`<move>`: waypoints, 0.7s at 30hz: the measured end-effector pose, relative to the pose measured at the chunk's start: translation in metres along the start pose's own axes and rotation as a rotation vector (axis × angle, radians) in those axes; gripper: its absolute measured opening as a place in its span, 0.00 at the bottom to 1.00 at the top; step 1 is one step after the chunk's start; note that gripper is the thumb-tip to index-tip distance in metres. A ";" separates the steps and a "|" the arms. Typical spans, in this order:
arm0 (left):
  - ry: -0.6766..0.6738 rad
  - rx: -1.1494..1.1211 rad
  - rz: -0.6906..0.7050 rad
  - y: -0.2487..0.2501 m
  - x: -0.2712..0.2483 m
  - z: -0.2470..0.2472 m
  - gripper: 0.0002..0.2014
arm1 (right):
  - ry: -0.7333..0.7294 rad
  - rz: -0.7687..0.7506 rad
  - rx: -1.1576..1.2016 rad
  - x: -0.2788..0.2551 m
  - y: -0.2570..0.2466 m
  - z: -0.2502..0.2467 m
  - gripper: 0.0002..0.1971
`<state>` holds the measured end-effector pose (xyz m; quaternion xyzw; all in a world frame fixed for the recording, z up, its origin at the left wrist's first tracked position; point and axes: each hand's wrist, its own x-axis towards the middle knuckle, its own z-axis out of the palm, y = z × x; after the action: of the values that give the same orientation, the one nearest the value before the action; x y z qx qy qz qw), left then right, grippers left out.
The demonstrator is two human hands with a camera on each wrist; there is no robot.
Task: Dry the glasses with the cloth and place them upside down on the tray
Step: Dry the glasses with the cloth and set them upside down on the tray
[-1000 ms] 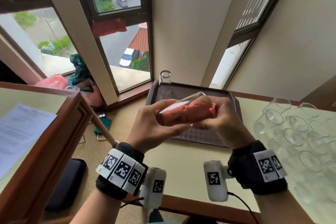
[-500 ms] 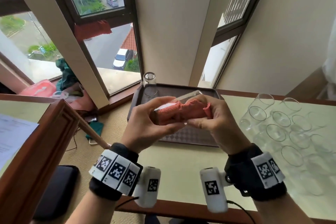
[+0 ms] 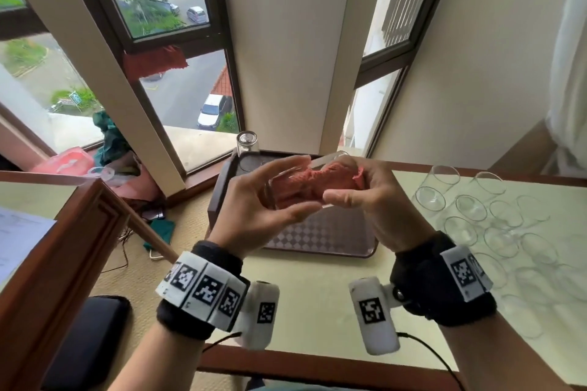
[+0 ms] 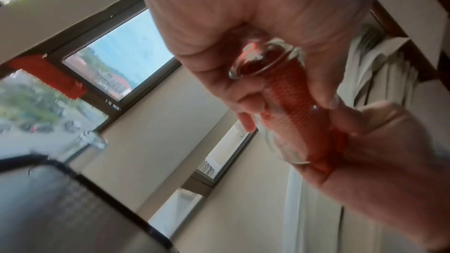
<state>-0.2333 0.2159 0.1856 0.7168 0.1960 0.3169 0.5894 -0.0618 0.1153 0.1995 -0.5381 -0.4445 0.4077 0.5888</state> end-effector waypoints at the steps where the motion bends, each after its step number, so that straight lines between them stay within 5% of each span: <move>1: -0.017 0.050 0.034 -0.003 -0.002 0.003 0.36 | 0.002 0.007 0.006 -0.002 0.000 -0.002 0.16; 8: 0.004 -0.425 -0.253 -0.010 -0.001 0.016 0.40 | 0.053 -0.100 -0.038 -0.007 -0.005 -0.007 0.20; 11: 0.046 -0.319 -0.128 -0.008 0.003 0.015 0.37 | 0.003 -0.101 -0.088 -0.006 -0.009 -0.007 0.20; 16: 0.025 0.172 0.183 -0.016 0.010 0.011 0.37 | -0.038 -0.047 -0.093 -0.002 -0.003 -0.017 0.19; 21: -0.053 -0.193 -0.197 -0.012 0.013 0.011 0.42 | 0.085 -0.136 -0.124 0.003 0.010 -0.014 0.24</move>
<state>-0.2157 0.2189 0.1761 0.6421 0.2186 0.2559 0.6888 -0.0478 0.1150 0.1893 -0.5588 -0.4789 0.3156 0.5990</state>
